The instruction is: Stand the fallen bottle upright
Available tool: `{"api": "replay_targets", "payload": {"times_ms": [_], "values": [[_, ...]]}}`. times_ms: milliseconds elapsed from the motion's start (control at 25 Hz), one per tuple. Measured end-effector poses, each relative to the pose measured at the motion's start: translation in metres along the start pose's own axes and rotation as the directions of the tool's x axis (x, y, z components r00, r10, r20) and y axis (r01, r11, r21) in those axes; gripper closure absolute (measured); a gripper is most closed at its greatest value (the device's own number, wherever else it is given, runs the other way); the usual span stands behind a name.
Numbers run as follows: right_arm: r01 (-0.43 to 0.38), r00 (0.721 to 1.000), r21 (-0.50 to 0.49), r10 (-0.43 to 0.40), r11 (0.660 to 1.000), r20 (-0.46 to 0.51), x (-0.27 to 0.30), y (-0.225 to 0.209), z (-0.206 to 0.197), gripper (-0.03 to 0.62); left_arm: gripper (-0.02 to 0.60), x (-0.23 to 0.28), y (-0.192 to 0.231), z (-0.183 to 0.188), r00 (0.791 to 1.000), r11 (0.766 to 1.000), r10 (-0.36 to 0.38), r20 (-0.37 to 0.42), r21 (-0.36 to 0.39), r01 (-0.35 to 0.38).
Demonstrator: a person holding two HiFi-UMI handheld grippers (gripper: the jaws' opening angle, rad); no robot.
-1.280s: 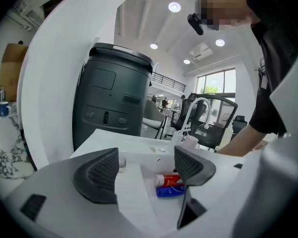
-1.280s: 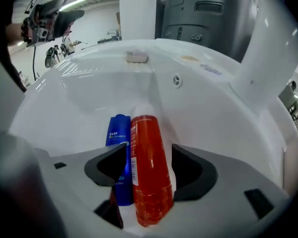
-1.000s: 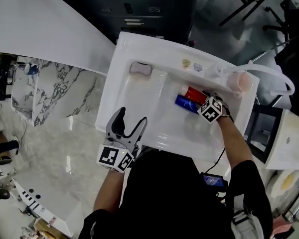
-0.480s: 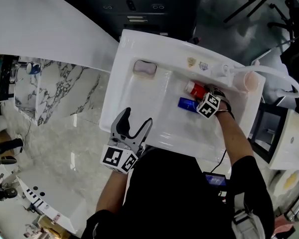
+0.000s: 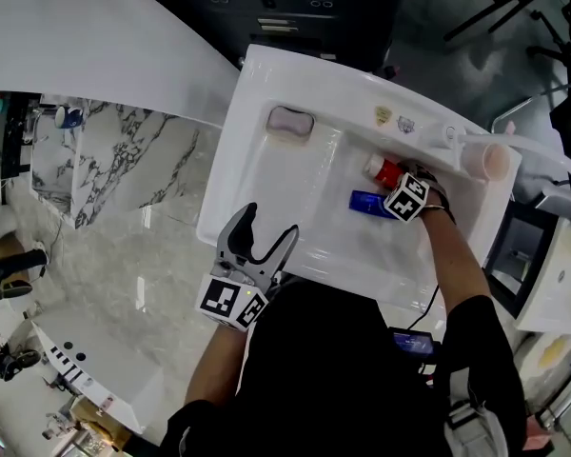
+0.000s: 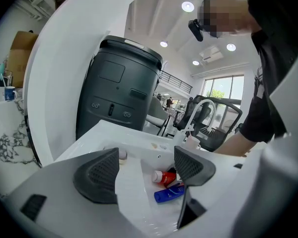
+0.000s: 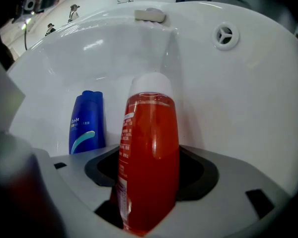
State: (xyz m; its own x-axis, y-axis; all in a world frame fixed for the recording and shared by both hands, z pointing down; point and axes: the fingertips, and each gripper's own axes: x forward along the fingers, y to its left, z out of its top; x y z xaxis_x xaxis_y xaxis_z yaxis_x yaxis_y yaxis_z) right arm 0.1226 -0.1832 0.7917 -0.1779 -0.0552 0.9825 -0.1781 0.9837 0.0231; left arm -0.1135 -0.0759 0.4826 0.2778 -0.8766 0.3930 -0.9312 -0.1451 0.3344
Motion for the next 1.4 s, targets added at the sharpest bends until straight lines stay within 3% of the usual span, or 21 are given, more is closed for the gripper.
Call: {"api": "replay_targets", "payload": {"times_ms": [480, 800, 1120, 1400], "values": [[0.064, 0.998, -0.043, -0.064, 0.997, 0.019, 0.002, 0.000, 0.007, 0.303, 0.224, -0.003, -0.008, -0.008, 1.000, 1.000, -0.009, -0.015, 0.001, 0.009], [0.086, 0.968, 0.123, -0.112, 0.989, 0.223, -0.035, 0.003, 0.028, 0.307, 0.230, -0.004, -0.012, -0.008, 1.000, 1.000, -0.021, -0.001, 0.004, 0.021], [0.097, 0.904, 0.234, -0.184, 0.967, 0.387, -0.081, 0.006, 0.046, 0.307, 0.230, 0.002, -0.022, -0.001, 0.998, 0.998, -0.062, 0.012, 0.018, 0.062], [0.059, 0.794, 0.346, -0.254, 0.937, 0.553, -0.139, 0.006, 0.079, 0.307, 0.230, 0.009, -0.031, 0.003, 0.994, 0.994, -0.109, 0.018, 0.022, 0.109]]}}
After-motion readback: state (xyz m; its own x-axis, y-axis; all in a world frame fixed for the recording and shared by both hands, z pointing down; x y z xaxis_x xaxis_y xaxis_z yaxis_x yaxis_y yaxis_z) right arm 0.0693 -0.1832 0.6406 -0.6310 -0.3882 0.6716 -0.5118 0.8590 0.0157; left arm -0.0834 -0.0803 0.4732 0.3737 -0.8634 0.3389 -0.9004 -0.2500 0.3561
